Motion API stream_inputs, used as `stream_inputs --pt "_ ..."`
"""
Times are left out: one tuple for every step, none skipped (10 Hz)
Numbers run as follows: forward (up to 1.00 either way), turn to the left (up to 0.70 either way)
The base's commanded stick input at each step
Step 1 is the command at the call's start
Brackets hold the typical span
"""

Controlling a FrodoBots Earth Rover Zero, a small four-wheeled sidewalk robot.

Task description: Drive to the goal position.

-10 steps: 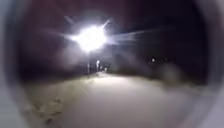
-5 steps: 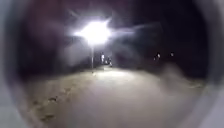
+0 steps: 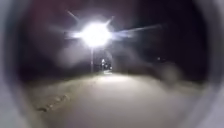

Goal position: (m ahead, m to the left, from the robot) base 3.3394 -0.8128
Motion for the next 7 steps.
stream_inputs --pt "1.00 0.20" --pt "1.00 0.16" --pt "1.00 0.12" --pt "1.00 0.08" --pt "1.00 0.05" --pt "1.00 0.07" --pt "1.00 0.08"
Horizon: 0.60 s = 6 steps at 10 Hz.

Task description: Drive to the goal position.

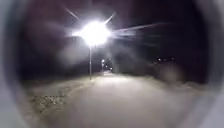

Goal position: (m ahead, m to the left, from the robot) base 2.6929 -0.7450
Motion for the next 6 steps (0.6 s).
stream_inputs --pt "1.00 0.10" --pt "1.00 0.11" --pt "1.00 0.10" --pt "1.00 0.08" --pt "1.00 0.07" --pt "1.00 0.05"
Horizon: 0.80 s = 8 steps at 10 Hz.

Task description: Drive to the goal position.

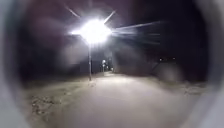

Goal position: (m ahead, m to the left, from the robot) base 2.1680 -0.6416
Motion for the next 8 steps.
stream_inputs --pt "1.00 0.04" --pt "1.00 0.01" --pt "1.00 -0.05" --pt "1.00 -0.11" --pt "1.00 -0.12" --pt "1.00 -0.12" --pt "1.00 -0.04" --pt "1.00 0.00"
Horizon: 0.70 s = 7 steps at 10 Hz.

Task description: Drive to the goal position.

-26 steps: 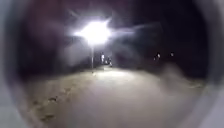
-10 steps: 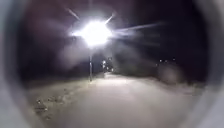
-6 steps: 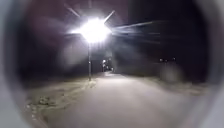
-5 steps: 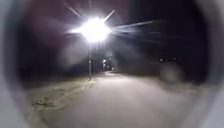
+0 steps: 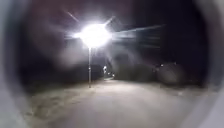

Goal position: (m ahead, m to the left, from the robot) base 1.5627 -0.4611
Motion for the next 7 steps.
stream_inputs --pt "1.00 0.01" --pt "1.00 0.01" --pt "1.00 0.02" --pt "1.00 0.02" --pt "1.00 0.01" --pt "1.00 0.01" --pt "1.00 0.01"
